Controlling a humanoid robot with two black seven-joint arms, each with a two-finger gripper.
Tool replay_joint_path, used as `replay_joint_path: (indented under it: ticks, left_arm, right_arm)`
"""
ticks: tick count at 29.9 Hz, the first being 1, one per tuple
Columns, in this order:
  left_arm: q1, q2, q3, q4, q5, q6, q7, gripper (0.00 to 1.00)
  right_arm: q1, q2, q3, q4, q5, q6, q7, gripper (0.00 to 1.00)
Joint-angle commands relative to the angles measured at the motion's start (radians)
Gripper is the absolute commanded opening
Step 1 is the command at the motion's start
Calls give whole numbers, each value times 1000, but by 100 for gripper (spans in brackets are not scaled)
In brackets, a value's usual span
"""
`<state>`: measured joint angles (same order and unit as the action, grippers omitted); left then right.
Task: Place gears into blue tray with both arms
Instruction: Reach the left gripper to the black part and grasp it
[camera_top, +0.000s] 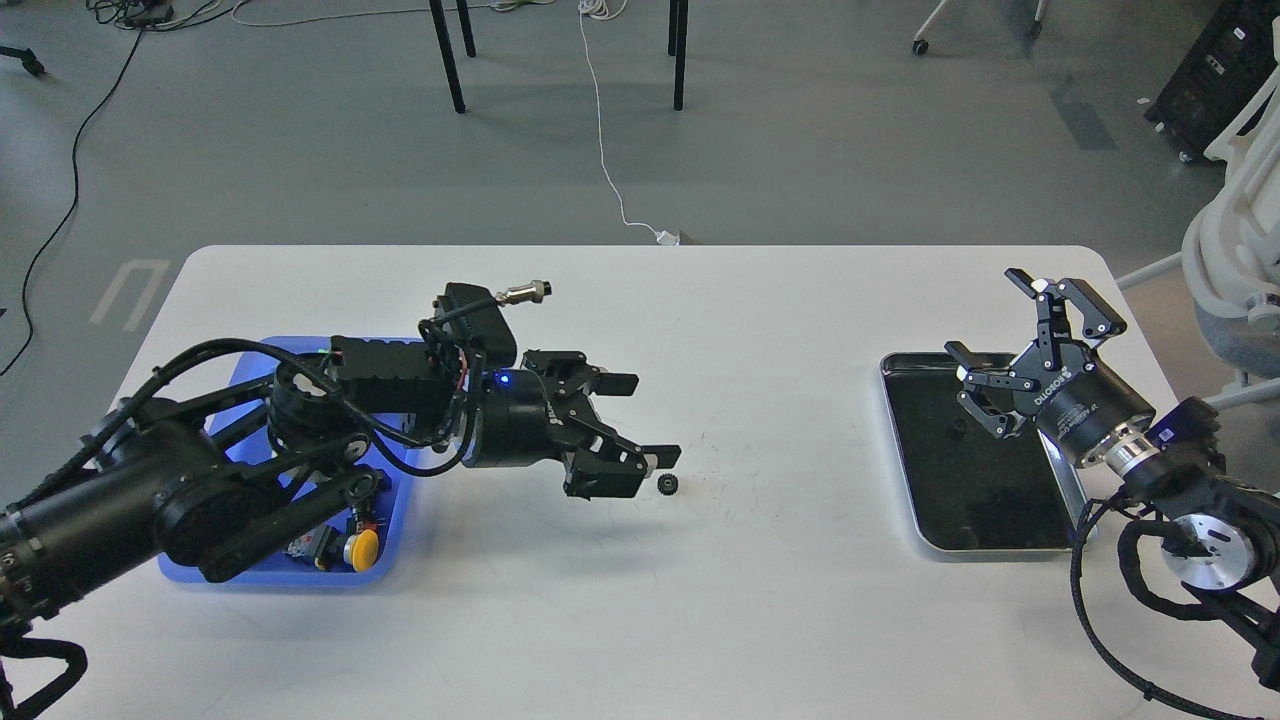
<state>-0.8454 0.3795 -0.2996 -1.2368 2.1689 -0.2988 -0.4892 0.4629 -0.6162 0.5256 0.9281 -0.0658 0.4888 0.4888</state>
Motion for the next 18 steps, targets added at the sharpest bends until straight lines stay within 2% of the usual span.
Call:
replay_joint_path:
  ticks: [1,4,8,18]
  left_arm:
    - [-76,-79,131,127,13,6,0,97]
    - [-101,-154,154,215,13,6,0,96]
    - [-103,-194,192,292,13,6,0,93]
    - [-93,-195,217,318,13,7,0,73]
  right_arm:
    - [-6,-2,10,-2,0,0,0,96]
    - [-7,-10,13,0,0,0,0,96]
    - [-9,-28,13,-2,-2,0,0,96]
    - [-15,-28,1,-3,-3,0,0,96]
